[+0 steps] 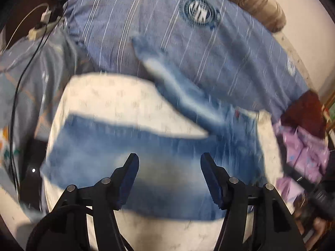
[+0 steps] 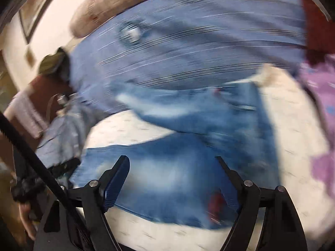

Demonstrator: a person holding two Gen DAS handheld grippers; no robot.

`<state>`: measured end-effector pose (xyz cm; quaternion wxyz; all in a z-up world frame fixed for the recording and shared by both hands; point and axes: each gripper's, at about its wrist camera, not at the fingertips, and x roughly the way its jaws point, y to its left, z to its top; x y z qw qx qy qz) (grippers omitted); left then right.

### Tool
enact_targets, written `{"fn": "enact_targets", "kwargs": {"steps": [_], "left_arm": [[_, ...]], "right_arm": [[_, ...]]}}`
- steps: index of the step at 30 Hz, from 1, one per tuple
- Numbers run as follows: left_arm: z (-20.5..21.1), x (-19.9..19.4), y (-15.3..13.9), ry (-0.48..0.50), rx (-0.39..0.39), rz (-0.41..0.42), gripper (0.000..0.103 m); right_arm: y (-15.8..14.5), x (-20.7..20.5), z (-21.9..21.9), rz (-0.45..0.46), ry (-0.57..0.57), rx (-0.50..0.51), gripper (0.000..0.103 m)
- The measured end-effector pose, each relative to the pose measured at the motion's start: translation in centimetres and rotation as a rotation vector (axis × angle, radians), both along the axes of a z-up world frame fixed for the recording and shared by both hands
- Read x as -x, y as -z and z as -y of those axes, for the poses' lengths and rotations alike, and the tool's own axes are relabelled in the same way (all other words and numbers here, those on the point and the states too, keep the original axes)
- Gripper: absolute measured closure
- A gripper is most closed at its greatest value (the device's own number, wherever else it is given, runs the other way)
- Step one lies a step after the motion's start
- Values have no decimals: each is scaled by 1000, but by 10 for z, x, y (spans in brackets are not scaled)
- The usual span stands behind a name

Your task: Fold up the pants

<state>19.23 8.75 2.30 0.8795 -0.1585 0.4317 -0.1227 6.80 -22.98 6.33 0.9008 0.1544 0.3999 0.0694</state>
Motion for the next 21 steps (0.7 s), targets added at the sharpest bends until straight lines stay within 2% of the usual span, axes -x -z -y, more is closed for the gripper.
{"fn": "enact_targets", "kwargs": {"steps": [2,5,9,11,12,13,14,15,17,18,19,21], "left_arm": [[-16,-22,-18,-43,8,1,36],[-34,-77,-20,-119,17,-23,35],[-54,-161,21,-184,31,-63,37],[-65,-177,45,-225,52,-55,39],[-71,-187,57,-276,46,-93,40],[-81,-192,68,-323,73,-132,41],[-88,-197,75,-333,131,-144,41],[-91,-201,78,-338,153,-154,41],[-93,-210,83,-344,141,-156,40],[-95,-214,84,-345,131,-149,40],[-95,-214,83,-344,126,-148,40],[-96,-212,79,-333,148,-156,40]], "right_arm": [[2,-42,-27,-6,-85,-3,21],[12,-97,-61,-33,-157,28,21],[52,-175,-103,-111,-211,67,21],[72,-213,-126,-145,-229,105,21],[81,-235,-138,-152,-225,129,21],[87,-249,-145,-156,-228,139,21],[96,-269,-156,-163,-240,151,21],[101,-283,-164,-166,-245,168,23],[110,-312,-183,-144,-240,242,26],[112,-320,-188,-128,-229,290,35],[117,-329,-192,-130,-221,339,60],[119,-337,-191,-156,-237,344,93]]}}
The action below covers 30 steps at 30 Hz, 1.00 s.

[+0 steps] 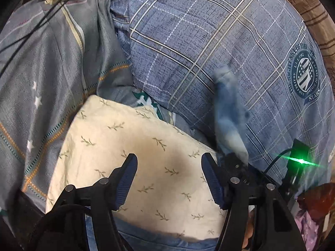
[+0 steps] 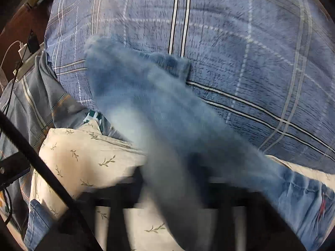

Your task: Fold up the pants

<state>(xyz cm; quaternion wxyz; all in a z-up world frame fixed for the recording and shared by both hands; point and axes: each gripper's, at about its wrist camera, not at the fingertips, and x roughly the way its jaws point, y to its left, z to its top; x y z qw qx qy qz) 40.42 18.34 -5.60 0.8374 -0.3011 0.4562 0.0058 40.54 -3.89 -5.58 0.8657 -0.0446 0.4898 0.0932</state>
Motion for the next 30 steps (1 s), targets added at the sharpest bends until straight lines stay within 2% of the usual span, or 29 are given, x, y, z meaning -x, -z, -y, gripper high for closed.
{"fn": "enact_targets", "kwargs": {"steps": [2,5,7,10,11,12,13,15,16,17,20,22,24,25,26,28,30], "left_arm": [[0,2,-1,14,21,10,40],[-2,15,-15,36,35,54,40],[-2,19,-18,53,78,79,39],[-6,27,-15,73,160,81,35],[-6,29,-13,68,166,75,34],[-6,28,-10,62,157,66,34],[-5,26,-5,61,138,52,34],[-3,18,4,73,104,8,34],[-2,14,12,73,91,-20,34],[-2,11,19,76,84,-47,34],[1,5,37,94,74,-131,35],[1,5,41,109,140,-134,34],[6,2,44,125,184,-141,34],[10,0,49,138,198,-152,33],[14,-3,55,153,211,-161,33],[25,-16,70,175,250,-186,34],[34,-31,82,170,263,-181,35]], "right_arm": [[-17,8,13,15,11,-69,96],[-56,31,38,26,-38,-267,96],[-80,44,58,25,-52,-395,96],[-90,46,87,-62,-70,-603,95],[-86,42,96,-81,-53,-631,91],[-79,36,100,-92,-20,-616,86],[-63,26,102,-107,40,-530,64],[-41,18,94,-122,97,-340,35],[-30,19,86,-125,108,-243,35],[-25,25,77,-126,76,-206,35],[-32,58,64,-55,1,-191,36],[-43,84,58,26,-18,-178,32],[-51,109,52,78,-45,-179,32],[-49,121,47,79,-75,-185,33],[-49,116,44,67,-95,-185,35],[-30,116,38,26,-111,-178,48],[-12,109,29,-13,-126,-136,53]]}}
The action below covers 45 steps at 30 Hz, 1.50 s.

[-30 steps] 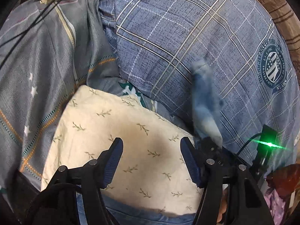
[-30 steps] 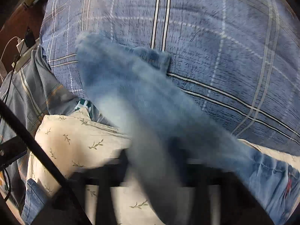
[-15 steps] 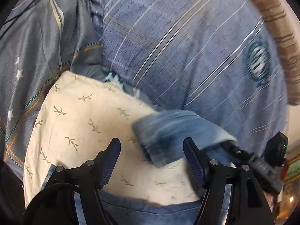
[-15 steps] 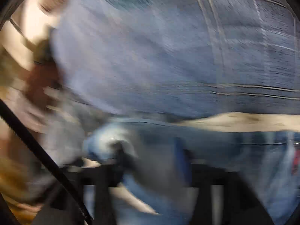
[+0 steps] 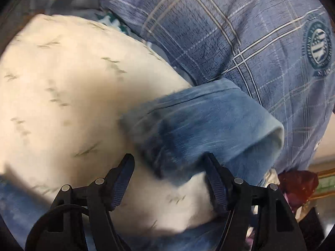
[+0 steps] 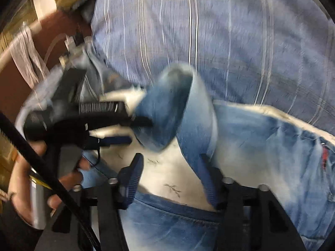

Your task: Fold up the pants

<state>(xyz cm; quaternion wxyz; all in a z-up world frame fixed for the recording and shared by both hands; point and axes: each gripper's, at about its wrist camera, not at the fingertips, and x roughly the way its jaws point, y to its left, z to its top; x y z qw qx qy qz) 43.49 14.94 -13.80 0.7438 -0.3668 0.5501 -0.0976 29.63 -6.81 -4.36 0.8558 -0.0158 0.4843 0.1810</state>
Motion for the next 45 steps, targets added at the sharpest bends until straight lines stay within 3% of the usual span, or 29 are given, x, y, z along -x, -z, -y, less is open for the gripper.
{"fn": "enact_targets", "kwargs": {"steps": [1,2,3,4,5,7,10,12,14,15,16,17,18,19,21,22,23,25,29,31,33,36,37,38,40,42,43,44,45], "left_arm": [[4,-5,-1,-3,-27,25,41],[7,-9,-3,4,-72,38,67],[9,-12,-3,14,-114,28,77],[8,-12,-2,23,-94,22,84],[5,-11,-4,21,-63,22,86],[-7,-6,-23,3,-55,61,90],[-45,9,-71,-28,21,187,94],[-68,18,-87,-37,53,215,94],[-101,22,-88,-80,148,200,93],[-113,26,-84,-95,183,186,93],[-125,25,-77,-103,190,167,91],[-136,26,-70,-112,144,136,90],[-140,24,-64,-143,91,103,89],[-144,22,-56,-183,55,85,88],[-144,14,-41,-214,10,57,77],[-143,12,-37,-216,-31,40,66],[-142,10,-34,-196,-96,16,61],[-143,13,-33,-195,-192,-18,61],[-155,32,-49,-223,-222,29,37],[-151,38,-48,-193,-237,14,32],[-140,36,-39,-132,-212,-49,33],[-124,28,-20,-96,-91,-93,40],[-118,27,-19,-83,-68,-89,51],[-111,25,-25,-46,-69,-60,78],[-104,27,-39,16,55,9,81],[-107,33,-54,27,222,77,83],[-108,37,-62,29,268,110,83],[-111,39,-66,9,283,136,82],[-114,40,-66,-19,247,132,82]], "right_arm": [[11,-7,-2,-6,2,56,53],[22,-14,-2,-8,18,125,53],[31,-19,0,-6,41,175,53],[37,-25,6,-10,71,193,56],[41,-29,13,-34,82,160,59],[40,-33,22,-46,107,168,103],[17,-29,34,-52,110,83,103],[-5,-22,36,-37,90,31,103],[-23,-12,33,-10,51,-51,103],[-29,-8,28,4,20,-93,98],[-32,-4,22,22,-13,-126,81],[-32,-1,12,27,-48,-141,63],[-28,0,2,28,-75,-137,25],[-24,1,-9,47,-97,-125,19],[-11,3,-35,39,-146,-101,21],[-3,3,-48,24,-159,-73,22],[7,1,-59,17,-170,-37,21],[20,-3,-75,7,-174,41,28],[45,-20,-75,11,-107,213,28],[52,-32,-63,-60,-73,163,28],[44,-32,-50,-79,-52,48,26],[41,-29,-44,-94,-36,30,26],[44,-31,-44,-104,-19,63,28],[45,-33,-47,-109,-7,88,28],[48,-40,-43,-123,22,110,36],[41,-44,-36,-115,65,93,37],[32,-43,-27,-105,81,57,36],[26,-40,-22,-102,83,25,34],[20,-37,-17,-103,75,-7,34]]}}
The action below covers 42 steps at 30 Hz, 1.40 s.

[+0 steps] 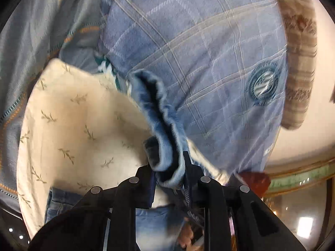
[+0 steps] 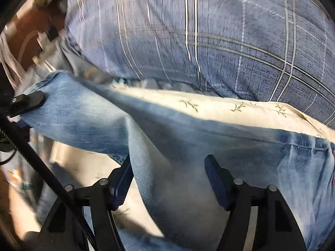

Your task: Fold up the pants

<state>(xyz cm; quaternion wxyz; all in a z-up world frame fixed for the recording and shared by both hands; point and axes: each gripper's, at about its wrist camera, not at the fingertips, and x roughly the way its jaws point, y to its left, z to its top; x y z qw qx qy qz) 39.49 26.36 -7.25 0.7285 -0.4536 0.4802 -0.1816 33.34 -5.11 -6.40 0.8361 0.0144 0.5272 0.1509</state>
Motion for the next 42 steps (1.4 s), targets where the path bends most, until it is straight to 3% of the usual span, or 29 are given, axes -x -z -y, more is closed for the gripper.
{"fn": "enact_targets", "kwargs": {"steps": [2,4,5,7,10,12,13,14,15,17,19,23,26,31,35,36,37,39,42], "left_arm": [[-6,0,10,-61,-156,-84,82],[-10,6,28,-84,-335,-240,81],[-10,9,38,-91,-344,-300,79],[-9,17,43,-128,-370,-343,72],[13,23,13,-212,-560,-270,65],[33,34,-16,-297,-763,-185,63],[44,40,-31,-338,-839,-124,62],[58,46,-46,-356,-862,-31,58],[75,52,-57,-342,-846,56,56],[120,62,-67,-253,-779,194,40],[169,72,-68,-85,-631,281,34],[253,79,-53,149,-428,272,34],[306,77,-39,252,-439,280,34],[327,66,-14,286,-410,243,34],[304,38,-2,243,-397,201,34],[304,37,-2,240,-399,197,34],[304,38,-3,244,-397,198,34],[306,44,-7,246,-393,204,34],[296,51,-12,257,-370,208,34]], "right_arm": [[-9,11,10,-25,-35,-77,33],[-19,27,29,-30,-50,-123,29],[-26,38,43,-15,-40,-111,29],[-35,50,61,23,-11,-62,28],[-59,70,130,77,90,-50,27],[-73,72,170,115,167,-45,23],[-77,71,186,129,198,-46,21],[-80,71,205,144,240,-49,21],[-82,73,226,156,286,-59,21],[-79,74,261,155,370,-97,21],[-71,72,291,125,453,-161,21],[-57,64,328,42,537,-266,21],[-50,61,345,-8,569,-264,21],[-31,30,370,-53,583,-204,21],[6,-3,375,-134,581,-142,20],[14,-8,370,-157,564,-103,28],[13,-9,365,-152,568,-71,50],[-6,-1,352,-110,540,-107,70],[-49,25,333,-5,506,-73,86]]}}
